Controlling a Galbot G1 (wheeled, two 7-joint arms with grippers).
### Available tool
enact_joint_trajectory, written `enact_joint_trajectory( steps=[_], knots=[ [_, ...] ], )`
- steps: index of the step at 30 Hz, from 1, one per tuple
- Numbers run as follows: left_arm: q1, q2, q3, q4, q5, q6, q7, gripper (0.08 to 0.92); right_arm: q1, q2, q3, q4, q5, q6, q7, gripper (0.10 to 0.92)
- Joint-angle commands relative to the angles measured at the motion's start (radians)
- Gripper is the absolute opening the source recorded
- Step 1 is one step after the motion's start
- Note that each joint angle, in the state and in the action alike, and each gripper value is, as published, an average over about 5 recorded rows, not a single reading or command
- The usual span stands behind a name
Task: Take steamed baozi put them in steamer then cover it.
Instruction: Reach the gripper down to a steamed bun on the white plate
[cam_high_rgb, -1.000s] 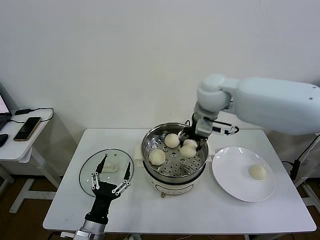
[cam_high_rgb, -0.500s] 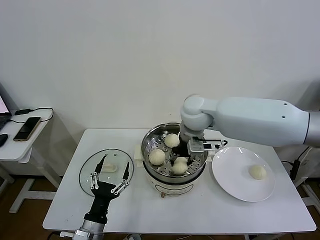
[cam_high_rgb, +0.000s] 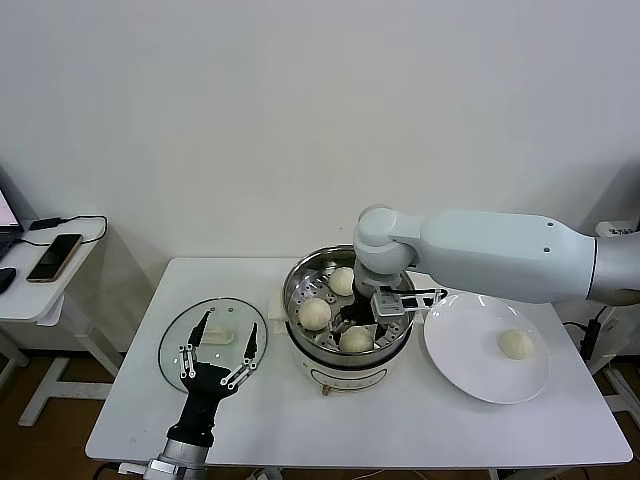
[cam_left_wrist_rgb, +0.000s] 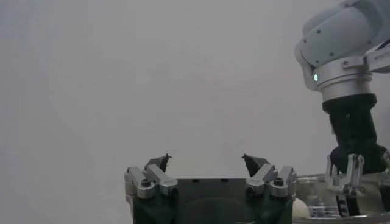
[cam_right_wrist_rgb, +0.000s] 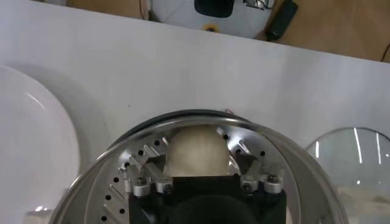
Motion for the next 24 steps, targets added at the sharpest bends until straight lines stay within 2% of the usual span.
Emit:
enact_joint_trajectory(
  steps=[1,4,6,11,16,24],
  knots=[
    [-0.003,0.001,0.004,0.008,0.000,0.002,0.000,0.823,0.022,-0.041,0.100,-0.011,0.031,-0.035,-0.070,0.822],
    [-0.005,0.001,0.009,0.008,0.001,0.004,-0.003,0.823,0.065,-0.089,0.132,-0.079,0.183,-0.153,-0.154,0.823],
    [-0.006,0.001,0.012,0.008,0.001,0.006,-0.004,0.823,0.090,-0.122,0.131,-0.180,0.317,-0.257,-0.191,0.823],
    [-0.007,0.002,0.017,-0.001,0.002,0.010,-0.005,0.823,0.112,-0.209,0.098,-0.414,0.528,-0.496,-0.193,0.823],
    [-0.008,0.003,0.019,-0.007,0.003,0.014,-0.005,0.823,0.082,-0.294,0.066,-0.549,0.554,-0.616,-0.180,0.823],
    [-0.008,0.001,0.020,-0.004,0.006,0.022,-0.011,0.823,-0.101,-0.373,0.100,-0.742,0.468,-0.626,-0.176,0.823]
  ],
)
